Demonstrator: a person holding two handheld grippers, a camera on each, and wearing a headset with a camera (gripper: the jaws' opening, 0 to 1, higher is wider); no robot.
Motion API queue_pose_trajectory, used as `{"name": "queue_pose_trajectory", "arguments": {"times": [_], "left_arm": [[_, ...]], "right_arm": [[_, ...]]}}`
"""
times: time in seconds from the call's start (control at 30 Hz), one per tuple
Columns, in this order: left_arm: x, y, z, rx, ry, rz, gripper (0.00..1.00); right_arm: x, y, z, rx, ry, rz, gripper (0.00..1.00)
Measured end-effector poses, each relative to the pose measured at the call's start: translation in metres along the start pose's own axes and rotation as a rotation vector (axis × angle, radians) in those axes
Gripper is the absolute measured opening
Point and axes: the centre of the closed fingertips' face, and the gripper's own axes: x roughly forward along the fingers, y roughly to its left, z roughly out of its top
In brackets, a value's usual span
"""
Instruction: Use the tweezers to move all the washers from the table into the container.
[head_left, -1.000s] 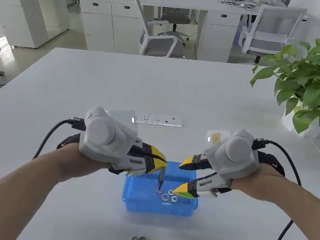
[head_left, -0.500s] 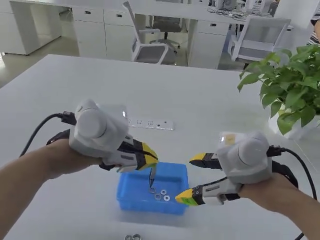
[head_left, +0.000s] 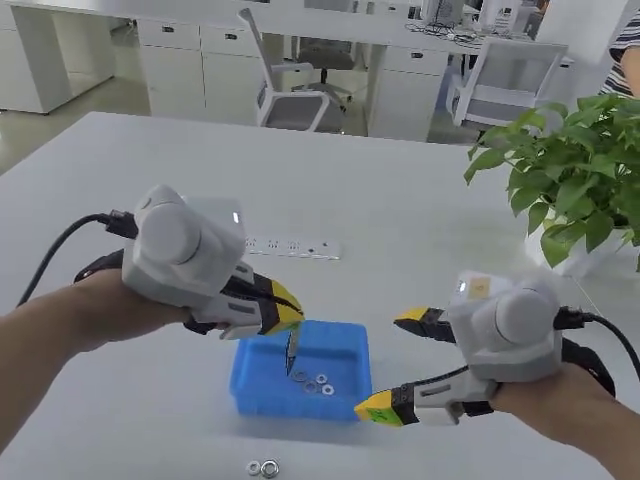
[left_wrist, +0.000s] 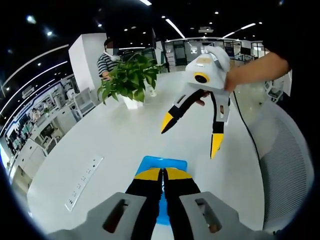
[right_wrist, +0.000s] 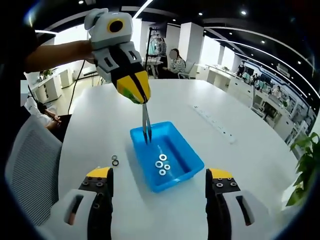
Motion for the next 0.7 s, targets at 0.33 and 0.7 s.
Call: {"name": "queue_pose_trajectory", "arguments": {"times": [0.33, 0.7], "left_arm": [[-0.007, -0.004, 0.001, -0.015, 0.004, 0.000, 0.05], [-0.018, -0.008, 0.000, -0.026, 0.001, 0.008, 0.05]], "right_arm": [[-0.006, 0.014, -0.011, 0.029, -0.010, -0.007, 0.90], [-0.009, 0.025, -0.015, 0.044, -0.033, -0.015, 0.98]]}}
